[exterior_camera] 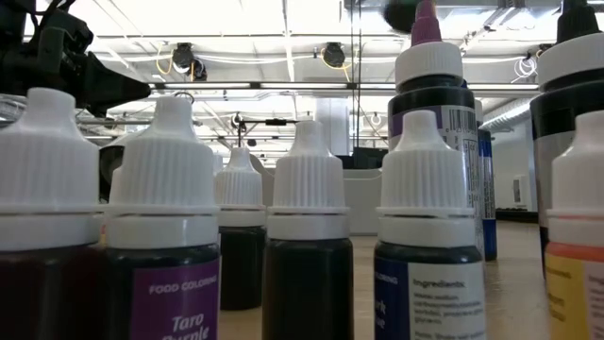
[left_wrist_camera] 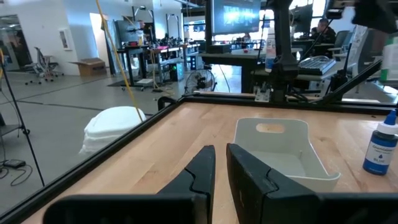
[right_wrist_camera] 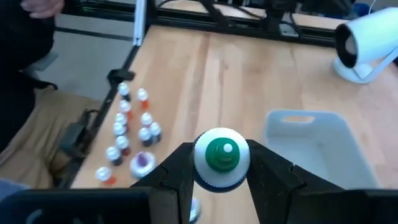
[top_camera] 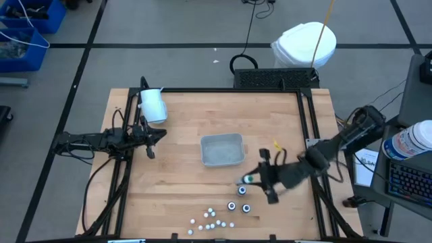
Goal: Pick & Place food coloring
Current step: Put the large green food coloring bottle into the gray bin, then put the large purple food coloring bottle into the gray bin
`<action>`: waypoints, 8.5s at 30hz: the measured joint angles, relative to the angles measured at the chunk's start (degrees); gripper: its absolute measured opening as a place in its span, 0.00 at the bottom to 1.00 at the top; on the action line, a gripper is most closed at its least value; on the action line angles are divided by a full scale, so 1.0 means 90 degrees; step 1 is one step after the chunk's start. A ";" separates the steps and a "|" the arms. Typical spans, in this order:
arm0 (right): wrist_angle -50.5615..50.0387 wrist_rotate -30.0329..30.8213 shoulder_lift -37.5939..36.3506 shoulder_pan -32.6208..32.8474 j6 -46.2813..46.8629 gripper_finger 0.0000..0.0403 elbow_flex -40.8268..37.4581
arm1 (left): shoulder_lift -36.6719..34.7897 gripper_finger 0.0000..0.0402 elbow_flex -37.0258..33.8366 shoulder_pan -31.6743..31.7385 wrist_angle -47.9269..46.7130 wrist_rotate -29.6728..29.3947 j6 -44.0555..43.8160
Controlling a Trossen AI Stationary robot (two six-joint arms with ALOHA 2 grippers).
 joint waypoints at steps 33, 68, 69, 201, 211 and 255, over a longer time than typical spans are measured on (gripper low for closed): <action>0.0226 -0.1545 0.3649 -0.3321 -0.1368 0.28 0.2633 | 0.0001 0.12 -0.0010 0.0000 0.0098 -0.0007 0.0476; 0.0131 -0.1145 0.4220 -0.3415 -0.0722 0.29 0.2586 | -0.0001 0.12 -0.0010 0.0000 0.0124 -0.0007 0.0690; 0.0129 -0.1146 0.4233 -0.3415 -0.0709 0.29 0.2577 | -0.0001 0.12 -0.0010 0.0000 0.0123 -0.0007 0.0692; 0.6721 -0.2471 -0.5209 -0.3735 -0.1709 0.00 -0.7253 | 0.0218 0.12 0.0003 0.0002 0.0079 -0.0598 -0.0078; 0.6548 -0.2487 -0.5136 -0.3730 -0.1690 0.00 -0.7310 | 0.2669 0.12 0.0740 -0.0216 0.1016 0.0963 -0.1252; 0.6143 -0.3328 -0.5137 -0.3728 -0.1373 0.00 -0.7332 | 1.2473 0.65 0.8660 -0.2910 0.0087 0.0098 -0.2332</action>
